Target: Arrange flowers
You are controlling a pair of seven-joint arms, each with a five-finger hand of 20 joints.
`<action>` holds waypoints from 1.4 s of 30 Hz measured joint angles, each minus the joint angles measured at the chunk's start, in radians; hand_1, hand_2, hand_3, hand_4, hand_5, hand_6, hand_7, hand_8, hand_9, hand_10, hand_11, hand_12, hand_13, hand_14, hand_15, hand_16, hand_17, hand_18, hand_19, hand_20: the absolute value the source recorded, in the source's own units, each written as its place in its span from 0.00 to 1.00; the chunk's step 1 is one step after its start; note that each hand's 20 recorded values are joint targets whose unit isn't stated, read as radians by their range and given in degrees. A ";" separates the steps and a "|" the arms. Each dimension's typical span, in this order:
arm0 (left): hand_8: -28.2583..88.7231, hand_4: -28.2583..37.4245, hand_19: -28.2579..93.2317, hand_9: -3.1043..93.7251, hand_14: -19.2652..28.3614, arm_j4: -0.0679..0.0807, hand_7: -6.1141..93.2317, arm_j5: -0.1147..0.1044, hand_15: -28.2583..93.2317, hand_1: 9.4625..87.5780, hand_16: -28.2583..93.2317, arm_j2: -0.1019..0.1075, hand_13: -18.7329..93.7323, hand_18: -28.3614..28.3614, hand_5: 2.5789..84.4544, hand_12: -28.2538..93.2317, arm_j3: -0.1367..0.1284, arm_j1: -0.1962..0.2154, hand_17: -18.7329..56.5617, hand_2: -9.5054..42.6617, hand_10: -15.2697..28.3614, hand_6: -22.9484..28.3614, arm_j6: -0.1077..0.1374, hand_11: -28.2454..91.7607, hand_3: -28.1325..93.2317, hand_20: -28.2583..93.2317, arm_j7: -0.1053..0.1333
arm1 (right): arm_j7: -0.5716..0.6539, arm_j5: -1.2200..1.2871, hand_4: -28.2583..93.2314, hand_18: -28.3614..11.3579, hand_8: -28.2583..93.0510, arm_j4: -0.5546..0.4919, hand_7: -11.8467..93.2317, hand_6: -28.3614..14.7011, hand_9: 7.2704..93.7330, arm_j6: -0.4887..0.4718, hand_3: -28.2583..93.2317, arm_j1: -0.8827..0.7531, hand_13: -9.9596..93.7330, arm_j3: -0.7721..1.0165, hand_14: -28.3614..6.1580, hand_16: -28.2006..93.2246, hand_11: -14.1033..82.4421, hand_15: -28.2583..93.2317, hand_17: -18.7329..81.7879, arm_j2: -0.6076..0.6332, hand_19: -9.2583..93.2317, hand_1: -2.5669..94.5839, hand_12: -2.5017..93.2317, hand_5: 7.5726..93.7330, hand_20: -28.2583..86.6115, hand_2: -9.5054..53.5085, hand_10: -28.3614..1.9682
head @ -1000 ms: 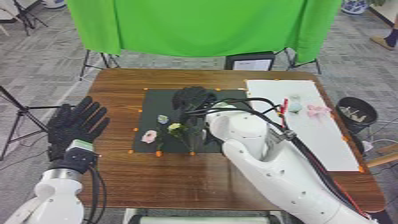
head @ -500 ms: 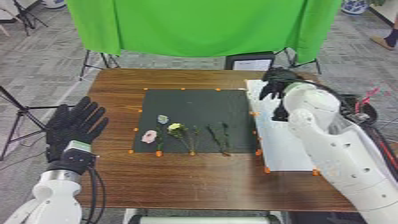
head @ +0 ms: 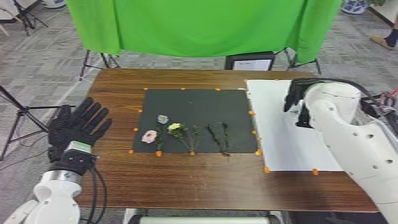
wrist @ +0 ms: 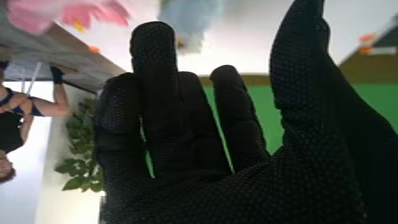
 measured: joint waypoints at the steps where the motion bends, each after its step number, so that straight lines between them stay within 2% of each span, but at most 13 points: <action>1: 0.18 0.00 0.55 0.42 0.75 0.000 0.18 0.002 0.53 0.21 0.18 0.000 0.40 0.79 0.52 0.33 0.000 0.000 0.16 0.45 0.72 0.65 0.000 0.40 0.83 0.32 -0.002 | 0.011 0.008 0.00 0.11 0.14 0.008 0.24 0.56 0.42 -0.002 0.87 0.004 0.66 -0.008 0.42 0.39 0.22 0.66 0.50 0.000 0.89 0.48 0.14 0.44 0.59 0.00 0.48; 6: 0.18 0.00 0.54 0.42 0.76 0.000 0.17 0.039 0.53 0.21 0.18 -0.001 0.40 0.79 0.52 0.33 -0.003 0.004 0.16 0.45 0.72 0.65 -0.002 0.40 0.83 0.32 -0.021 | 0.047 0.035 0.00 0.12 0.14 0.049 0.25 0.58 0.45 -0.007 0.87 0.010 0.68 -0.022 0.45 0.38 0.24 0.65 0.51 -0.002 0.89 0.51 0.14 0.45 0.58 0.00 0.51; 11: 0.18 0.00 0.55 0.43 0.76 0.000 0.18 0.043 0.54 0.21 0.18 -0.001 0.41 0.79 0.53 0.33 0.002 0.004 0.16 0.46 0.73 0.65 0.002 0.40 0.83 0.32 -0.018 | 0.029 0.023 0.00 0.21 0.12 0.070 0.30 0.65 0.66 0.007 0.80 -0.018 0.76 0.016 0.63 0.54 0.29 0.51 0.54 -0.010 0.85 0.63 0.17 0.61 0.53 0.00 0.61; 15: 0.18 0.00 0.55 0.43 0.76 0.000 0.18 0.043 0.55 0.21 0.18 0.000 0.41 0.79 0.53 0.33 0.012 0.004 0.16 0.46 0.73 0.65 0.006 0.41 0.83 0.32 -0.006 | -0.005 -0.005 0.00 0.20 0.22 0.078 0.37 0.69 0.86 0.110 0.77 -0.047 0.80 0.014 0.65 0.58 0.21 0.50 0.55 -0.007 0.86 0.66 0.36 0.73 0.56 0.00 0.68; 18: 0.18 0.00 0.55 0.43 0.76 0.000 0.18 0.043 0.55 0.21 0.18 0.000 0.41 0.79 0.54 0.33 0.018 0.004 0.16 0.46 0.73 0.65 0.011 0.41 0.83 0.32 0.003 | -0.024 -0.031 0.00 0.19 0.23 0.079 0.39 0.70 0.93 0.193 0.77 -0.072 0.82 0.010 0.63 0.57 0.23 0.55 0.56 -0.001 0.87 0.66 0.42 0.79 0.58 0.00 0.69; 24: 0.18 0.00 0.55 0.44 0.76 -0.001 0.18 0.043 0.55 0.21 0.18 0.002 0.41 0.79 0.54 0.33 0.029 0.004 0.16 0.46 0.73 0.65 0.025 0.41 0.84 0.32 0.026 | -0.074 -0.089 0.00 0.18 0.24 0.053 0.38 0.71 0.95 0.340 0.79 -0.139 0.84 0.010 0.64 0.57 0.23 0.56 0.57 0.013 0.88 0.65 0.43 0.81 0.58 0.00 0.69; 29: 0.18 0.00 0.55 0.42 0.75 -0.001 0.18 0.041 0.54 0.21 0.17 0.007 0.39 0.79 0.54 0.33 0.031 0.004 0.16 0.45 0.72 0.65 0.029 0.41 0.84 0.32 0.036 | -0.090 -0.110 0.00 0.18 0.24 -0.020 0.38 0.69 0.95 0.434 0.80 -0.194 0.84 -0.011 0.64 0.58 0.23 0.56 0.57 0.036 0.89 0.65 0.44 0.81 0.59 0.00 0.68; 34: 0.18 0.00 0.54 0.42 0.75 -0.006 0.18 0.032 0.54 0.21 0.18 0.017 0.39 0.79 0.54 0.33 0.028 0.015 0.16 0.45 0.73 0.66 0.048 0.41 0.84 0.32 0.056 | -0.119 -0.117 0.00 0.18 0.24 -0.123 0.37 0.69 0.95 0.464 0.80 -0.196 0.83 -0.071 0.64 0.58 0.23 0.56 0.57 0.036 0.89 0.64 0.44 0.81 0.59 0.00 0.68; 38: 0.18 0.00 0.54 0.42 0.75 -0.005 0.18 0.030 0.54 0.21 0.18 0.018 0.39 0.79 0.54 0.33 0.031 0.015 0.16 0.45 0.73 0.66 0.050 0.41 0.84 0.32 0.057 | -0.182 -0.136 0.00 0.18 0.25 -0.179 0.37 0.69 0.95 0.466 0.80 -0.153 0.83 -0.156 0.64 0.58 0.23 0.56 0.57 -0.003 0.89 0.64 0.44 0.81 0.59 0.00 0.68; 42: 0.18 0.00 0.54 0.42 0.75 0.004 0.18 0.032 0.54 0.20 0.18 0.018 0.39 0.79 0.54 0.33 0.059 -0.005 0.16 0.45 0.73 0.66 0.048 0.40 0.84 0.32 0.051 | -0.211 -0.134 0.00 0.18 0.25 -0.188 0.38 0.69 0.95 0.456 0.81 -0.121 0.83 -0.202 0.64 0.58 0.23 0.56 0.57 -0.097 0.89 0.64 0.45 0.81 0.59 0.00 0.68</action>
